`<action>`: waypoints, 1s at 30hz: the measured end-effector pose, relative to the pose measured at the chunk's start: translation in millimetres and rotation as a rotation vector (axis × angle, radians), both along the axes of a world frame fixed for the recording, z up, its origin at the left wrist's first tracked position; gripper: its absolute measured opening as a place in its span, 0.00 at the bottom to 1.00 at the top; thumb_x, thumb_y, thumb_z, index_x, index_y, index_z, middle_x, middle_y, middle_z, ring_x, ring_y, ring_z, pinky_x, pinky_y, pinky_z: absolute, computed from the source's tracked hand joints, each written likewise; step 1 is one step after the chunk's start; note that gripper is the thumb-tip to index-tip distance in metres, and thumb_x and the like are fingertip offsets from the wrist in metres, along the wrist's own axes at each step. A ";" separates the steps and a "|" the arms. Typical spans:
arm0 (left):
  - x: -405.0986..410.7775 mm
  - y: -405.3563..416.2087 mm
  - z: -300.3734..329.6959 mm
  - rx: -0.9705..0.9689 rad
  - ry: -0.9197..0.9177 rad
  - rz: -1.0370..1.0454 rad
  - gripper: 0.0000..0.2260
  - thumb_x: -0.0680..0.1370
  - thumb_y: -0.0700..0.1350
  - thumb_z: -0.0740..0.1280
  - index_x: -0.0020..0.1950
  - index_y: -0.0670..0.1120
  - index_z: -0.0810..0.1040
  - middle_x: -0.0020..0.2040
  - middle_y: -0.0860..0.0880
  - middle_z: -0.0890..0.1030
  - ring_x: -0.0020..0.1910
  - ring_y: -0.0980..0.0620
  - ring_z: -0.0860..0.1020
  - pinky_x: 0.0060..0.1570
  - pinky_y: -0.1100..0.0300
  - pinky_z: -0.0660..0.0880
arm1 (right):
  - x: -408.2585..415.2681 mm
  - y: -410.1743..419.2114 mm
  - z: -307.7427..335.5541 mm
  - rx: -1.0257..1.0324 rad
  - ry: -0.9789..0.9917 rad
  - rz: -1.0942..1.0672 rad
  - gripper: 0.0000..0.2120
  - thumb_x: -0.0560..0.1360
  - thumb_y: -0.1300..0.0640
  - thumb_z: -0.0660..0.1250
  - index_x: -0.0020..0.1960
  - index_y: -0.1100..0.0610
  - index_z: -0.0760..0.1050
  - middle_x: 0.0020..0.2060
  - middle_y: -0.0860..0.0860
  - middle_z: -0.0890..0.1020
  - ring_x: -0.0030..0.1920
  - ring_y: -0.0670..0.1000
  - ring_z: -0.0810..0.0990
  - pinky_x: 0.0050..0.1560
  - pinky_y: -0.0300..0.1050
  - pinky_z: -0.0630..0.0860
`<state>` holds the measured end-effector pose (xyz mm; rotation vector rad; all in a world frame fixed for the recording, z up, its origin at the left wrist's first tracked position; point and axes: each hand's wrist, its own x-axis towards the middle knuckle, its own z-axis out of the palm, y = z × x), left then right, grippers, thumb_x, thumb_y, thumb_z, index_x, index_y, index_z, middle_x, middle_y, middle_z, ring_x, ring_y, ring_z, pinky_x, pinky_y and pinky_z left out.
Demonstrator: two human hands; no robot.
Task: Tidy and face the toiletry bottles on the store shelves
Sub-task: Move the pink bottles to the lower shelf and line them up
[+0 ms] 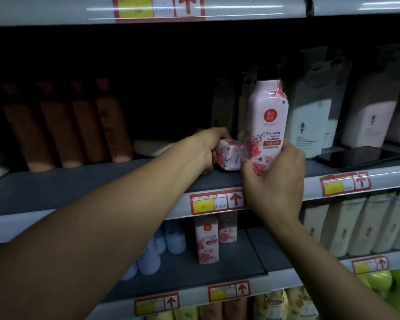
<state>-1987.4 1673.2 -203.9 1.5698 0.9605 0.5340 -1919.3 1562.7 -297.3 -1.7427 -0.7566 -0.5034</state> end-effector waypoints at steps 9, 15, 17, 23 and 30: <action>1.0 9.4 -17.4 -0.067 -0.185 0.206 0.13 0.73 0.52 0.73 0.50 0.44 0.79 0.26 0.50 0.74 0.19 0.55 0.69 0.20 0.68 0.66 | -2.3 -9.1 2.0 0.048 0.004 0.021 0.29 0.73 0.43 0.75 0.66 0.56 0.70 0.54 0.52 0.78 0.55 0.55 0.77 0.52 0.52 0.77; -22.4 -6.0 -28.8 0.189 -0.312 0.395 0.32 0.63 0.56 0.79 0.60 0.46 0.71 0.48 0.47 0.84 0.44 0.45 0.84 0.35 0.62 0.74 | -7.9 -19.4 -0.4 0.096 0.056 0.039 0.30 0.71 0.44 0.77 0.64 0.55 0.69 0.53 0.52 0.79 0.53 0.55 0.79 0.50 0.54 0.79; -33.7 -16.3 -28.4 0.336 -0.299 0.393 0.29 0.67 0.53 0.80 0.59 0.48 0.69 0.49 0.52 0.80 0.48 0.48 0.80 0.43 0.61 0.72 | -9.5 -25.9 0.6 0.130 0.070 0.058 0.27 0.71 0.48 0.79 0.61 0.55 0.68 0.51 0.50 0.78 0.52 0.55 0.79 0.48 0.48 0.75; -60.7 -39.1 -24.1 0.673 -0.287 0.372 0.28 0.69 0.56 0.79 0.61 0.50 0.69 0.56 0.53 0.82 0.54 0.49 0.82 0.45 0.59 0.74 | -16.8 -52.6 10.3 0.229 0.003 0.046 0.28 0.70 0.48 0.80 0.61 0.58 0.69 0.52 0.55 0.81 0.51 0.58 0.80 0.48 0.45 0.70; -98.4 -71.1 -39.2 0.781 -0.375 0.356 0.30 0.67 0.59 0.81 0.63 0.55 0.71 0.56 0.56 0.84 0.49 0.57 0.84 0.41 0.67 0.79 | -33.0 -93.6 6.1 0.181 -0.090 0.048 0.29 0.68 0.42 0.79 0.60 0.51 0.69 0.50 0.52 0.81 0.49 0.56 0.82 0.44 0.54 0.80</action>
